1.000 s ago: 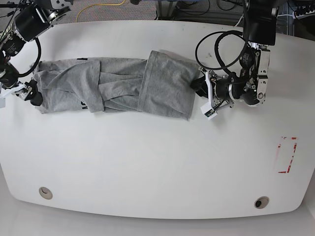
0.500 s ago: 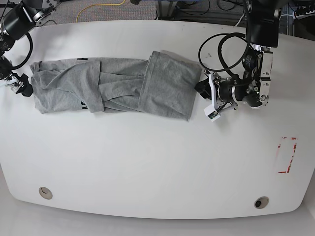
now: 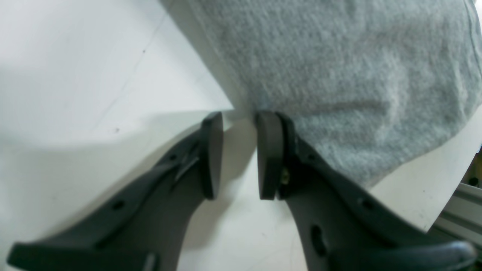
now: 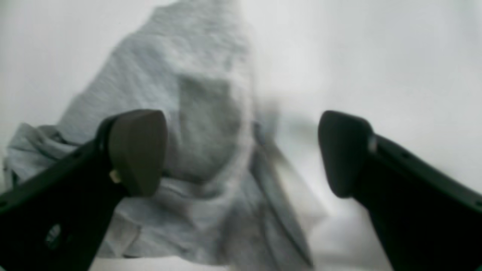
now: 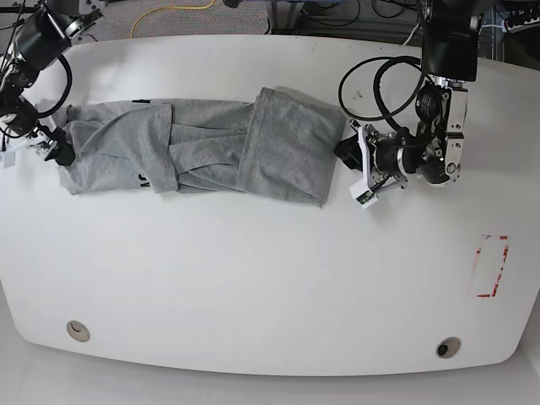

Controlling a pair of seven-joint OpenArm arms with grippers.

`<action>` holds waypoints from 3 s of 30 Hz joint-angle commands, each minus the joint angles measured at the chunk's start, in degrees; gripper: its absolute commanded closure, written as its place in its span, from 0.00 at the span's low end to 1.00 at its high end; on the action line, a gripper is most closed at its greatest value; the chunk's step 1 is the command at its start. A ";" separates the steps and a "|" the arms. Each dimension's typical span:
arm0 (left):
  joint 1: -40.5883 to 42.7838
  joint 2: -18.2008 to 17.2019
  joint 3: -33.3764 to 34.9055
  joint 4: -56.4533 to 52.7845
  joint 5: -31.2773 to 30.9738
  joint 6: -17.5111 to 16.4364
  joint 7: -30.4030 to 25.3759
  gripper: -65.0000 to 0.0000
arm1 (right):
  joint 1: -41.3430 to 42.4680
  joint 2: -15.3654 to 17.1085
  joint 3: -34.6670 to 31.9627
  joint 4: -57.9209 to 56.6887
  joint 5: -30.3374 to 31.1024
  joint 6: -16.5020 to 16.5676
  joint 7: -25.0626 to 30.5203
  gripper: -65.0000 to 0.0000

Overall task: Fold the T-shirt properly
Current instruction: 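Release the right gripper and pull it away from the shirt, then open the left gripper and lift it off the folded shirt, then grasp both ends of the shirt strip with both grippers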

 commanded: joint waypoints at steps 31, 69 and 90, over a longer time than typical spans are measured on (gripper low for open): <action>-2.36 -1.67 -0.08 0.38 2.98 0.58 4.08 0.79 | -1.62 -3.37 -7.31 10.33 -0.61 0.08 -2.32 1.00; -3.32 7.74 -0.08 1.09 2.98 0.58 5.66 0.78 | -4.08 -5.48 -8.19 23.96 -0.44 0.08 -4.87 1.00; -3.15 7.65 2.29 -6.56 3.24 3.26 2.49 0.79 | -7.51 -12.43 -13.11 52.27 -0.79 0.08 -11.37 1.00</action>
